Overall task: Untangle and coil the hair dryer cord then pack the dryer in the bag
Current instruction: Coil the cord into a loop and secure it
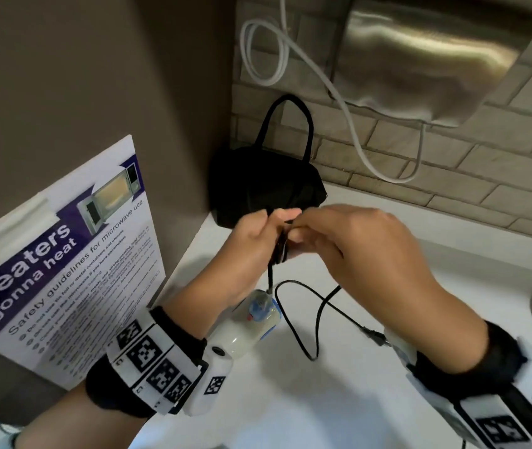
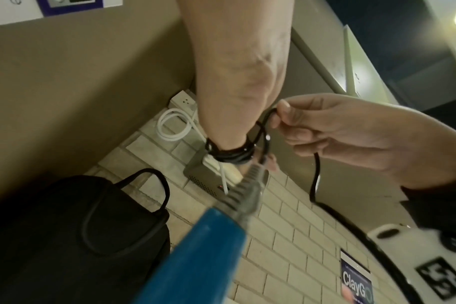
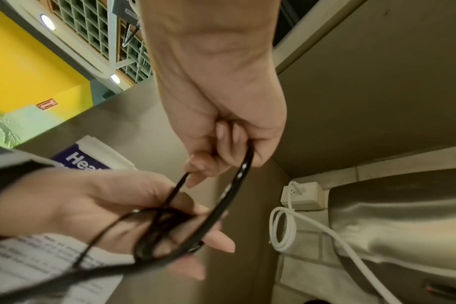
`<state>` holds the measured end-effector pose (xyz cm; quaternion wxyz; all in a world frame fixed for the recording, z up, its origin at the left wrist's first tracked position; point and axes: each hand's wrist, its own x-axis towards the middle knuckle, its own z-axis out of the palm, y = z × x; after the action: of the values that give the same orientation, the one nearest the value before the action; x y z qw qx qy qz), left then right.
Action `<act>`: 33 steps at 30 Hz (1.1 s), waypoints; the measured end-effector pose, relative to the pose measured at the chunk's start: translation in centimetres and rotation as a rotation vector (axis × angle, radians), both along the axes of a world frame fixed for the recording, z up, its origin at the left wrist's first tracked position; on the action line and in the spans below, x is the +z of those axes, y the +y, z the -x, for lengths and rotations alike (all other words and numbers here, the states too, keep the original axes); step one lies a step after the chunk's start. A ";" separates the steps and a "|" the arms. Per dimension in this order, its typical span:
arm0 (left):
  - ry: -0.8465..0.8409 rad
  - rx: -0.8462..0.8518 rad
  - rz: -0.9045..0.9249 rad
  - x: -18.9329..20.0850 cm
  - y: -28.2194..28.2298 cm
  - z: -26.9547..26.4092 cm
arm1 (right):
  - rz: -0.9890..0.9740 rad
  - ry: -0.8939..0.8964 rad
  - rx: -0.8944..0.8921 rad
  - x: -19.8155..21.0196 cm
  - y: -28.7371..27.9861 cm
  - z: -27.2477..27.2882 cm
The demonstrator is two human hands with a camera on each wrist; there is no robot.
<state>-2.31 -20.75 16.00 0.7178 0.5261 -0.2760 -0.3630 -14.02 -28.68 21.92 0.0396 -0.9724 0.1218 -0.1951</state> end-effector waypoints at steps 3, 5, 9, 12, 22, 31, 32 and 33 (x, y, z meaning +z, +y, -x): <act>0.008 -0.175 0.009 0.5 0.8 0.0 | -0.017 -0.073 -0.038 0.1 -2.1 -1.4; 0.012 -0.263 0.013 0.5 1.3 -0.3 | -0.114 -0.110 -0.052 -0.6 -3.7 -2.3; 0.096 -0.369 0.049 0.3 1.7 0.1 | -0.301 -0.120 -0.034 -3.1 -5.9 -3.7; 0.228 -0.406 0.107 -0.2 1.8 -0.4 | -0.575 -0.022 0.029 -4.9 -5.5 -4.0; 0.403 -0.597 0.224 -1.3 1.9 -2.0 | -1.588 0.075 0.162 -4.8 -4.3 -2.5; 0.240 -0.487 0.114 -2.6 2.0 -2.9 | -1.781 0.182 0.105 -4.3 -4.2 -2.1; 0.230 -0.469 0.095 -2.7 2.0 -3.0 | -1.786 0.213 0.116 -4.2 -4.2 -2.0; 0.220 -0.450 0.077 -2.8 2.1 -3.0 | -1.791 0.245 0.135 -4.1 -4.2 -1.9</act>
<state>0.71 -18.68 13.22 0.6643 0.3808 -0.3199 -0.5580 -12.16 -32.85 17.82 0.7792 -0.5968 0.1739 0.0803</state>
